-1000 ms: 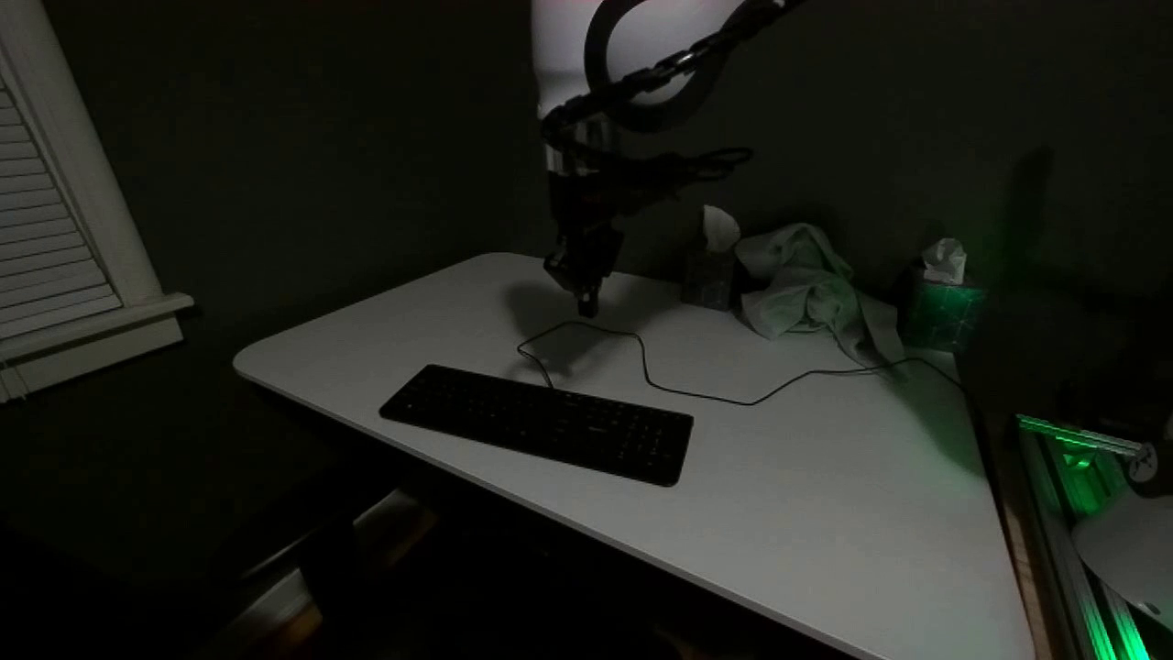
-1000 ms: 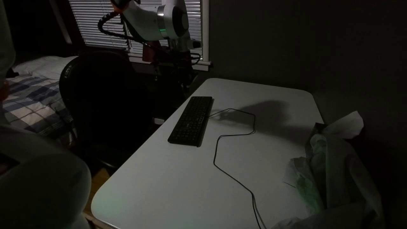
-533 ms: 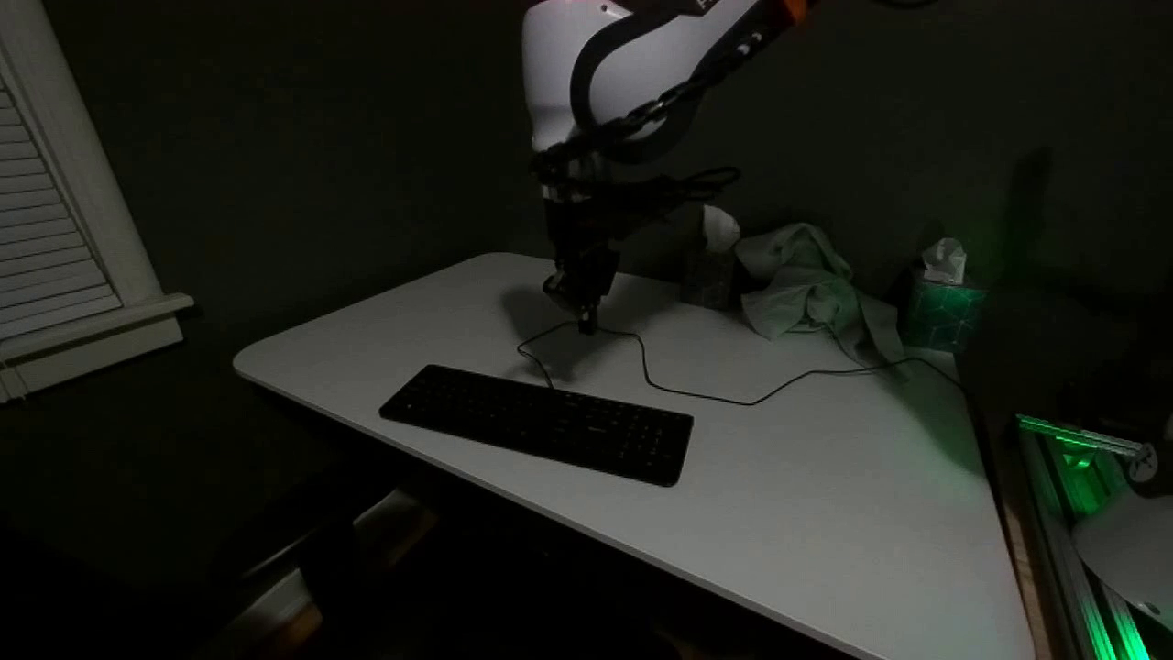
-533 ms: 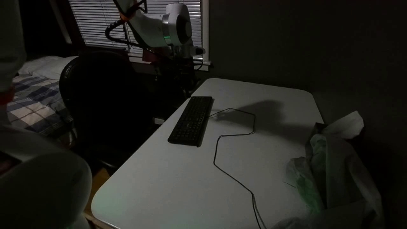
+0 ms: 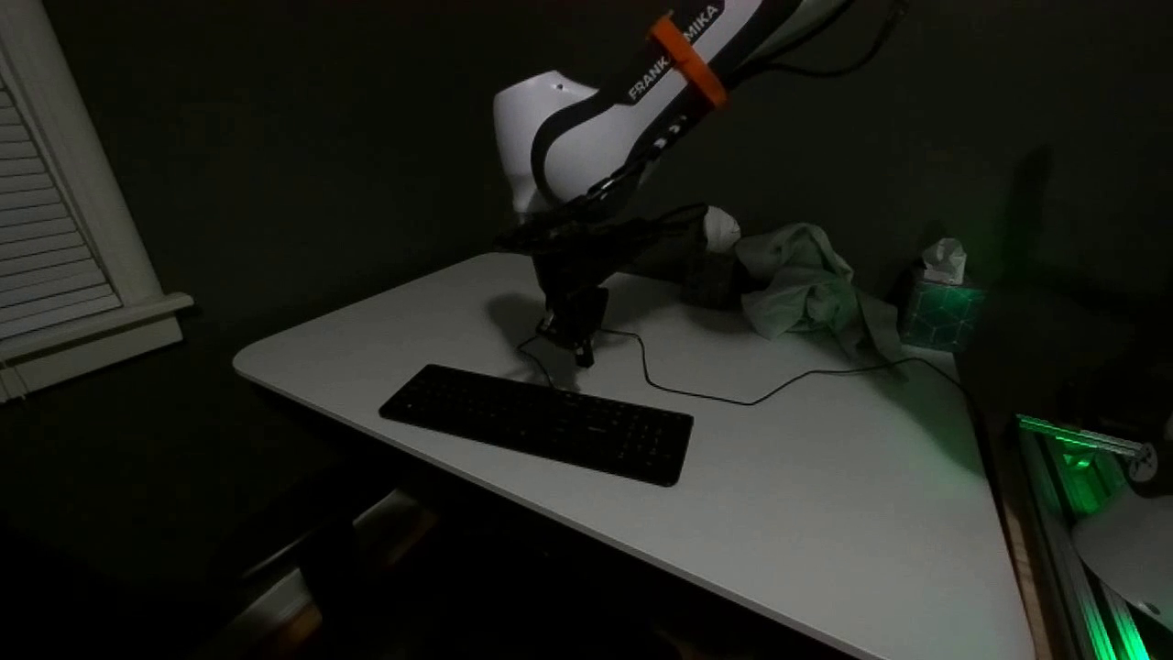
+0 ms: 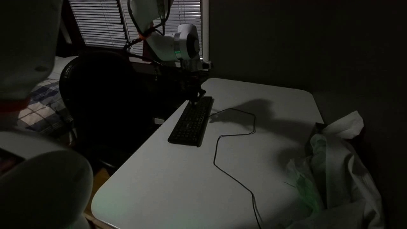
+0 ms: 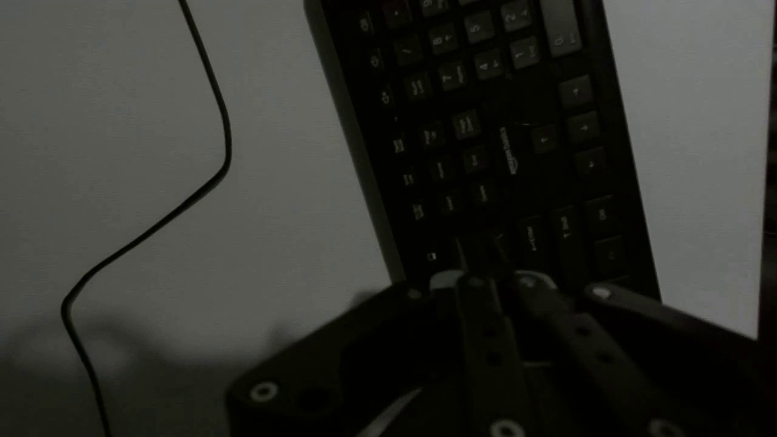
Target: Press a key on the keyboard.
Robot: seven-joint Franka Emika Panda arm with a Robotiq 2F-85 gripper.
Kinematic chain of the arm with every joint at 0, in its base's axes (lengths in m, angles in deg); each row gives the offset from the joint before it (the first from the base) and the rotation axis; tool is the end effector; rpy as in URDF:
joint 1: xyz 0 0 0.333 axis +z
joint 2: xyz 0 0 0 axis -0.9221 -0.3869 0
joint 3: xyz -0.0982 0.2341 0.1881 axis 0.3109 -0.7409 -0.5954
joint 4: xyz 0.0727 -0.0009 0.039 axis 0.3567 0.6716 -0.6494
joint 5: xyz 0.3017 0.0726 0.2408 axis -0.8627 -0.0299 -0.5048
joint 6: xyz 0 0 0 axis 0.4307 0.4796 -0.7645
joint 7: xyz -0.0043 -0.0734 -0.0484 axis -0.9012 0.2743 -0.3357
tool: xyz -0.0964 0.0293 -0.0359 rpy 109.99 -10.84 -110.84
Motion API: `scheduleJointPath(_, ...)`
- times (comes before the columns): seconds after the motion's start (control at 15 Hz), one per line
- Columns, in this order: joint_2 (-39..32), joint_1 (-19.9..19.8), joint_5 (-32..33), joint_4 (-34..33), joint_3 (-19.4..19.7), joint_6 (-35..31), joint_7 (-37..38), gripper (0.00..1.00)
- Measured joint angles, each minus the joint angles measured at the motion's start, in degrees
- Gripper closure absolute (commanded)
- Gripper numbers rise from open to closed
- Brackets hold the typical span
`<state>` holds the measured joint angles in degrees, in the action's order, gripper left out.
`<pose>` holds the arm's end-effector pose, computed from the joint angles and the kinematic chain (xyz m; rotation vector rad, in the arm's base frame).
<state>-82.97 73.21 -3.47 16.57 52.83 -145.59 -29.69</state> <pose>0.6344 0.0715 0.2489 2.9844 -0.1101 -0.1505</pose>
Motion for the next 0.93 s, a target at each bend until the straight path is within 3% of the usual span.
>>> scheduleJointPath(0.93, -12.0, 0.6, -0.3, -13.0, 0.5, 6.6, -2.0, 1.00)
